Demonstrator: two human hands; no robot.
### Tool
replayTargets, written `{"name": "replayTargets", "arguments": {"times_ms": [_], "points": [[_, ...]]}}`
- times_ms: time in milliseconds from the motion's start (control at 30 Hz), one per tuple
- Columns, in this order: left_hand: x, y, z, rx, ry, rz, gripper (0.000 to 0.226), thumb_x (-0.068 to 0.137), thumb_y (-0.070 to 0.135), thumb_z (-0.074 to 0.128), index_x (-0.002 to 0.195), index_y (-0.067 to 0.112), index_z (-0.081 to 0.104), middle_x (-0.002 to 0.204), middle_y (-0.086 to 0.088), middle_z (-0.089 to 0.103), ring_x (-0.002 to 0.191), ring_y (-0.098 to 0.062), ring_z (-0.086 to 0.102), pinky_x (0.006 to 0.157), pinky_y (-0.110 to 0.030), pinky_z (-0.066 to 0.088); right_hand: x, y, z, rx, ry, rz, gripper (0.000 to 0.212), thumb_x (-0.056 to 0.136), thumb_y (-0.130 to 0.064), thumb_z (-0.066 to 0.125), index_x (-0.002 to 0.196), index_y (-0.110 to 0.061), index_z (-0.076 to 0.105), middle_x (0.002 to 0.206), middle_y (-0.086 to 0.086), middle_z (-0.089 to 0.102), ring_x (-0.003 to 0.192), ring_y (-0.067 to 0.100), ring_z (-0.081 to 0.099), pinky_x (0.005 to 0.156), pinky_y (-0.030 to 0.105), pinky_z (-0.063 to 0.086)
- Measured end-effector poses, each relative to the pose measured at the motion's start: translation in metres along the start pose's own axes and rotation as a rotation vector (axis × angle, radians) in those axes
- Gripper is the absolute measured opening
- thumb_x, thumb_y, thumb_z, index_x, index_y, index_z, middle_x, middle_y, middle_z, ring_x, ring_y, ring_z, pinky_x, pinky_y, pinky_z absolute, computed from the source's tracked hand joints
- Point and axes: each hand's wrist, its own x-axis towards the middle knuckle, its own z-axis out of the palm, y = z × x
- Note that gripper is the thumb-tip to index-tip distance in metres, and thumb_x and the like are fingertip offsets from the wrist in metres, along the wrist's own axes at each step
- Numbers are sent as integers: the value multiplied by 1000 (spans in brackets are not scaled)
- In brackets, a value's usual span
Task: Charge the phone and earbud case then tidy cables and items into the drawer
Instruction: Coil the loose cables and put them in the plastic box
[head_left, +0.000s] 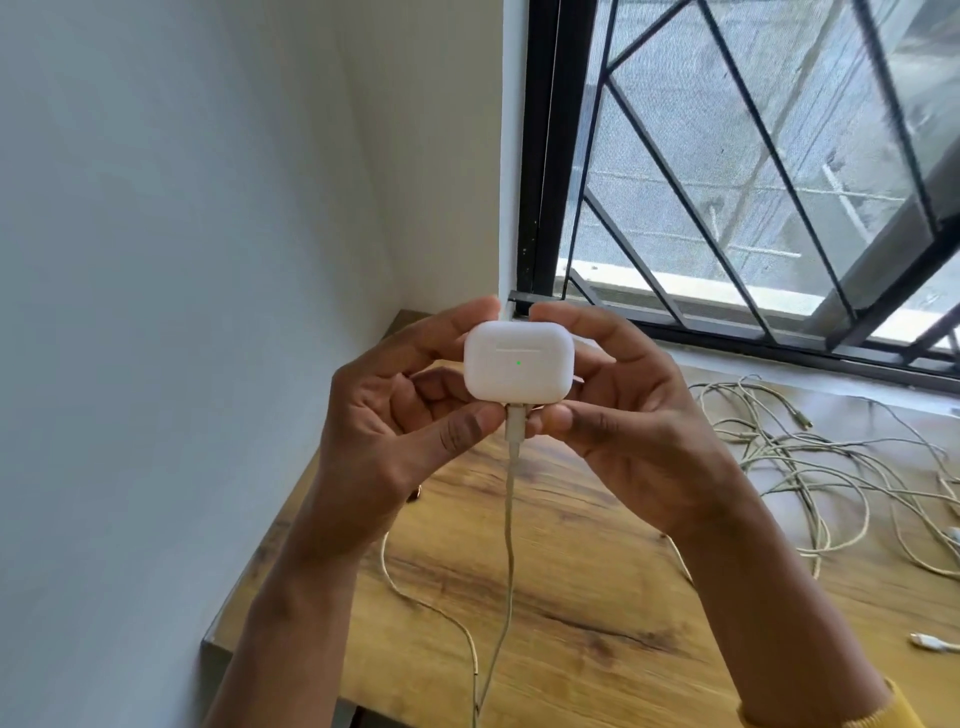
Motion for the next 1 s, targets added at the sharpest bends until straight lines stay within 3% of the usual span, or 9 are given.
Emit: {"name": "replayTargets", "arguments": {"times_ms": [100, 267, 433, 700, 1000], "points": [[2, 3, -2, -21, -1, 2, 58, 85, 10, 77, 136, 38, 69, 130, 1, 74, 123, -31, 71, 90, -33, 64, 4, 0, 3, 1, -10, -9, 63, 81, 20, 68, 137, -7, 59, 123, 29, 60, 103, 35, 68, 89, 43, 61], [4, 5, -6, -19, 7, 9, 58, 85, 12, 78, 135, 40, 70, 128, -1, 73, 124, -35, 69, 90, -34, 64, 10, 1, 8, 17, -31, -21, 64, 82, 4, 79, 141, -8, 59, 123, 31, 56, 102, 34, 68, 91, 42, 60], [5, 6, -12, -1, 17, 1, 58, 84, 17, 79, 135, 41, 69, 130, 1, 74, 125, -35, 69, 90, -36, 65, 13, 2, 13, 8, 4, -18, 63, 79, 11, 68, 138, -9, 61, 122, 33, 56, 100, 33, 69, 88, 41, 62], [6, 5, -19, -2, 14, -20, 59, 84, 16, 79, 140, 29, 64, 129, -3, 74, 123, -38, 69, 91, -40, 65, 15, 6, 18, 18, 17, -18, 62, 79, 10, 69, 137, -10, 62, 122, 32, 57, 97, 30, 71, 88, 37, 61], [9, 3, -24, -4, -15, -16, 59, 86, 14, 78, 140, 35, 65, 130, 1, 74, 123, -34, 70, 89, -34, 64, 17, 9, 20, 13, 50, -21, 63, 79, 12, 66, 138, -8, 59, 122, 32, 57, 100, 32, 69, 88, 39, 61]]}}
